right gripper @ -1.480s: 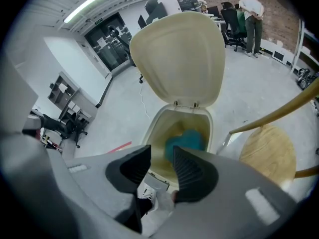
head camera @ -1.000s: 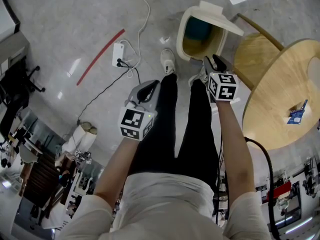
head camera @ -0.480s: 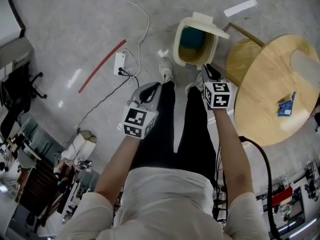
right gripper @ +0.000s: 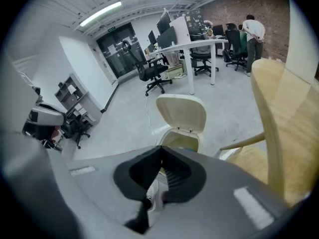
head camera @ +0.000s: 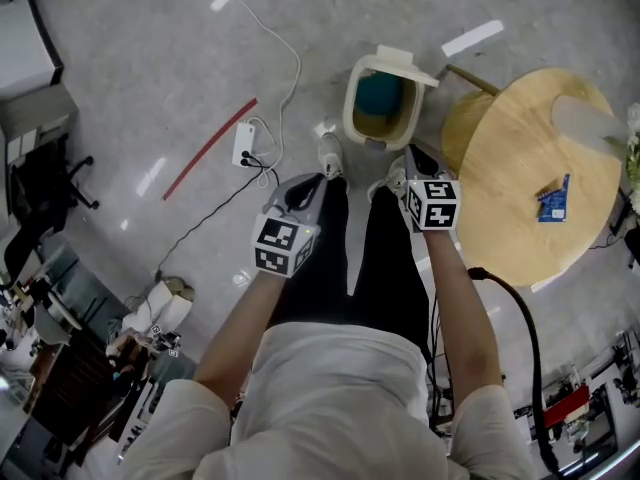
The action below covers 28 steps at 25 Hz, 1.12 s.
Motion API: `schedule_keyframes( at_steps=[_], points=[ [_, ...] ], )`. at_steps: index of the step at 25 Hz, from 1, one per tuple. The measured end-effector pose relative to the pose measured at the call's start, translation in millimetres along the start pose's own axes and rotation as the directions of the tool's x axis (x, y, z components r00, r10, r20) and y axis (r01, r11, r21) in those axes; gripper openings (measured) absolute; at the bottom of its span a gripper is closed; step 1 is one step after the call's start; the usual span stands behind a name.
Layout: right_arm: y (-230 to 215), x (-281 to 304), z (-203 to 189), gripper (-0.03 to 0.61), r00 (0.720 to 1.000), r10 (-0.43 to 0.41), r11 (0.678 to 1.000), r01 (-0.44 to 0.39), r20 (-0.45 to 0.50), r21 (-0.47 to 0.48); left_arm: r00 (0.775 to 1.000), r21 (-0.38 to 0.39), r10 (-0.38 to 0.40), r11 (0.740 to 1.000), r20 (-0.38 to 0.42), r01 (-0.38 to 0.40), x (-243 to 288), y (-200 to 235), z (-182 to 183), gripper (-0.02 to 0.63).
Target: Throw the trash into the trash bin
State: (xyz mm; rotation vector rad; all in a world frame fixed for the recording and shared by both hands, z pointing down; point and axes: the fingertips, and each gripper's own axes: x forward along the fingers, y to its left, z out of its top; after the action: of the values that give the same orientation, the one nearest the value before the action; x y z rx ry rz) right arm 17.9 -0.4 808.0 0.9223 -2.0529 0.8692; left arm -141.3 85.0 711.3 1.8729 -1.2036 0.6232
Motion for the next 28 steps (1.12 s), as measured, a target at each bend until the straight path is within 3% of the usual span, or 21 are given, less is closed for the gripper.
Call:
schedule_keyframes(
  at_steps=[28],
  points=[
    [43,-134,51,0.002,0.995,0.023,1.000,-0.023,0.101,-0.009,0.999,0.055,-0.049,0.997,0.002,0.049,-67,-53,53,0.003]
  ],
)
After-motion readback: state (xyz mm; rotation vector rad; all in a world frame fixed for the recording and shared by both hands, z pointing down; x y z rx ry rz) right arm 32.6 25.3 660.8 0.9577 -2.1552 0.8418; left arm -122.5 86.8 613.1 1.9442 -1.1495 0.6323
